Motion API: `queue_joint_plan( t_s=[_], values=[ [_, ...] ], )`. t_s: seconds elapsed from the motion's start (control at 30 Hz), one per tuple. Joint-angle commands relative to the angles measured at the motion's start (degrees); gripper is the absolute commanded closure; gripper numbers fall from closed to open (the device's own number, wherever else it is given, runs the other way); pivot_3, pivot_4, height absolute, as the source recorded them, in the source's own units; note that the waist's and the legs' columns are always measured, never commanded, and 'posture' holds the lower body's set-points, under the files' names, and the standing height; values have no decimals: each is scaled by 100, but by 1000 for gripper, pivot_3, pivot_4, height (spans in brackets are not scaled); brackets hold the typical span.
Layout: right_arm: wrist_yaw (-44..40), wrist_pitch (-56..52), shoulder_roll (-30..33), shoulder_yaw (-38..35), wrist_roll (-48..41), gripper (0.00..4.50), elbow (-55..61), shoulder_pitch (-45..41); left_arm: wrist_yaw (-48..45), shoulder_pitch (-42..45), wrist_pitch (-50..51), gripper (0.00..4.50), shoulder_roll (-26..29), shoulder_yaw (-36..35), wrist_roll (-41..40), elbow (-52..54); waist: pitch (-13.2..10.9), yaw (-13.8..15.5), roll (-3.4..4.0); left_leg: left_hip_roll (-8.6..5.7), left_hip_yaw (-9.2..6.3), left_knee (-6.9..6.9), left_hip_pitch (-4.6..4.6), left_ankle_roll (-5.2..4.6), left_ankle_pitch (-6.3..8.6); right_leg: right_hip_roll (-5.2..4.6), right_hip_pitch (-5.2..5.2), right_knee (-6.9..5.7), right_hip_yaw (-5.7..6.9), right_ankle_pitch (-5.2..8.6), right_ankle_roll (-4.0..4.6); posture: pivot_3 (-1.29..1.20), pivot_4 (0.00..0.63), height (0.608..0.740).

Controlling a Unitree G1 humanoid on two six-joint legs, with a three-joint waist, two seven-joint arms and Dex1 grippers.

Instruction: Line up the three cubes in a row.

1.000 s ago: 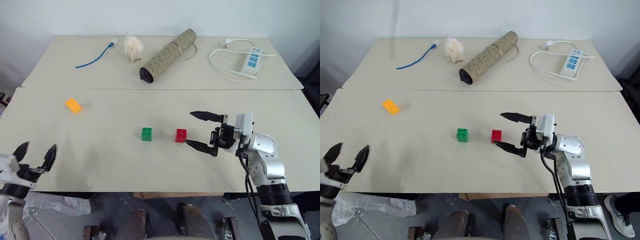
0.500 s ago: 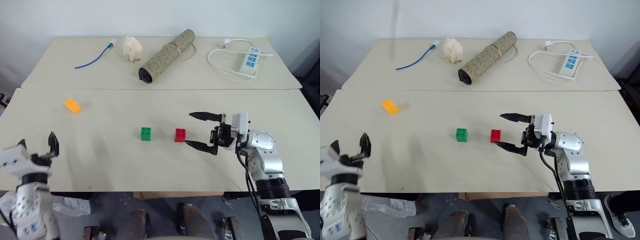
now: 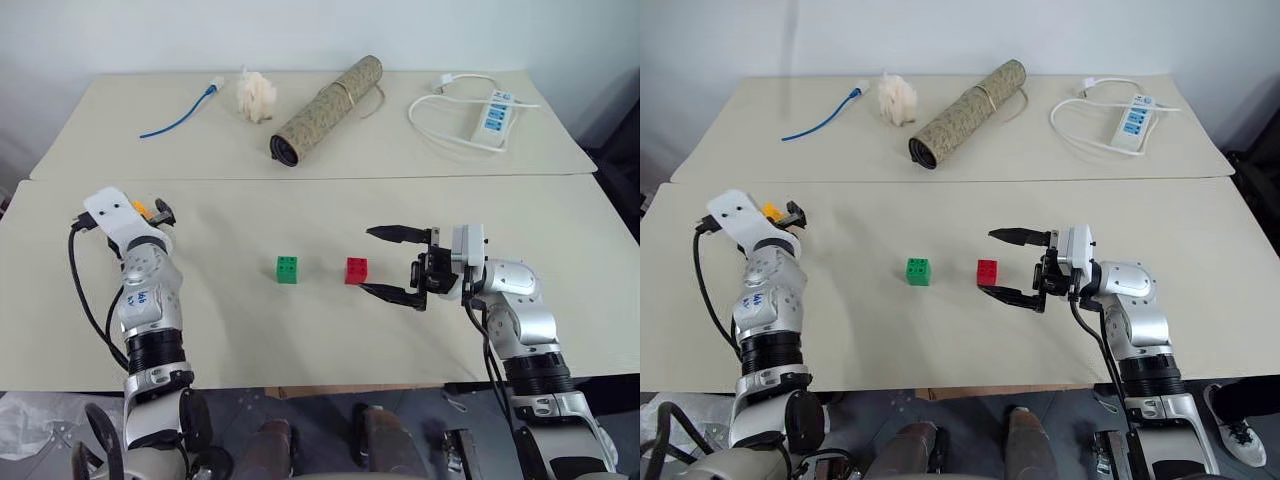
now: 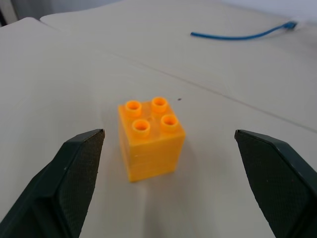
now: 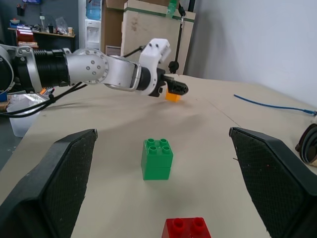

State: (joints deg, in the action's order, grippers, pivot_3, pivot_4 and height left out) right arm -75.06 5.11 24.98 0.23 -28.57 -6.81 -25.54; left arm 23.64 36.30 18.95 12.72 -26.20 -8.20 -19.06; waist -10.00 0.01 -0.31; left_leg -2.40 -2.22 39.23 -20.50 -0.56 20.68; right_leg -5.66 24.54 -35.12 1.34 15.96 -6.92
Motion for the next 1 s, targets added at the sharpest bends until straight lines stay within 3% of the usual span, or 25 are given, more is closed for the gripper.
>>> queue_joint_plan(
  t_s=[0.03,0.47,0.57,0.83,0.93,1.0],
  values=[
    [82,5,65,-125,-77,0,238,55,272,200,-81,26,177,24,213,-226,0,9,0,0,0,2,0,2,-1,0,0,-2,-1,0,-1,0,150,740],
    [317,47,108,-193,-45,0,418,267,-72,962,-745,26,759,195,218,-2033,0,19,-1,-4,-2,5,1,3,-2,-4,0,-10,2,-1,-1,0,150,740],
    [383,59,101,-185,-40,0,494,356,-19,1065,-889,553,784,204,213,-2243,0,17,-1,-4,-1,4,1,3,-2,-5,0,-10,2,-1,-1,0,150,740],
    [504,121,79,-176,-16,0,516,431,-99,719,-541,2888,752,366,227,-1597,0,-7,-1,-3,-1,4,1,4,-2,-4,2,-14,1,-1,-1,0,150,740],
    [548,139,81,-184,-6,0,544,466,-639,258,-260,2994,934,464,156,-893,0,-21,-1,-2,1,2,1,4,-2,-5,4,-14,-2,0,-1,0,150,740],
    [583,136,132,-228,-8,0,604,538,-1893,-265,-604,2994,1246,373,-328,-223,0,-40,-1,1,3,2,1,4,-2,-5,4,-15,-4,0,-1,0,150,740]
  ],
)
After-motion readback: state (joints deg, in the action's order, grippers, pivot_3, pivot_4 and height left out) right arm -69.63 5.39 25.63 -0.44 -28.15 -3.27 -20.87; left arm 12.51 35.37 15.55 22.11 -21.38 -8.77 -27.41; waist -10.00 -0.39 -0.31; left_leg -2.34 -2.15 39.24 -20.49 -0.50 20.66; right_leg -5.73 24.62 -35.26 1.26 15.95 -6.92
